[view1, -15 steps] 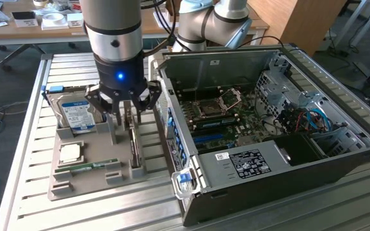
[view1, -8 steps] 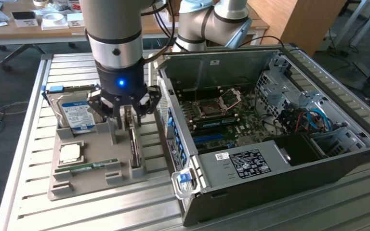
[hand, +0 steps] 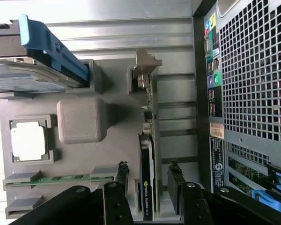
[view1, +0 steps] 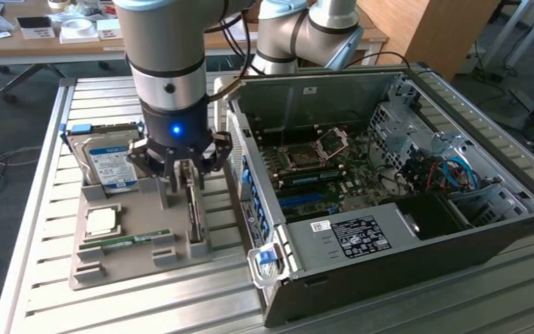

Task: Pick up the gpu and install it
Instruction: 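Pick up the gpu and move the gpu toward the slot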

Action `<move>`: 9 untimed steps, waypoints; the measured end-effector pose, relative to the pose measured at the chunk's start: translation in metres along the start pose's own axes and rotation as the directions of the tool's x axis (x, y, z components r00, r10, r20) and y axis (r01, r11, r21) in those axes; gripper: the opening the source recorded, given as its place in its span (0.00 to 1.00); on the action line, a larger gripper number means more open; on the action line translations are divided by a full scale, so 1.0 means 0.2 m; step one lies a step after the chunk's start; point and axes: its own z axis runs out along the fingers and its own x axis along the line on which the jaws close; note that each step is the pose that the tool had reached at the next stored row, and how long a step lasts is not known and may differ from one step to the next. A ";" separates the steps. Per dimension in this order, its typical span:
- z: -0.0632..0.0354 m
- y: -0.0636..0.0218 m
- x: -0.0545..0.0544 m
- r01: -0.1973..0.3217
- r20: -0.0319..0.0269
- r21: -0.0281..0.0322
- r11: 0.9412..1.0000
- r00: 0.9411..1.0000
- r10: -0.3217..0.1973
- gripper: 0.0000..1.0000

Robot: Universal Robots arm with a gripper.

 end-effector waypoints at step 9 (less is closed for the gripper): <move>0.076 -0.003 0.00 0.000 0.000 0.000 1.000 1.000 0.000 0.47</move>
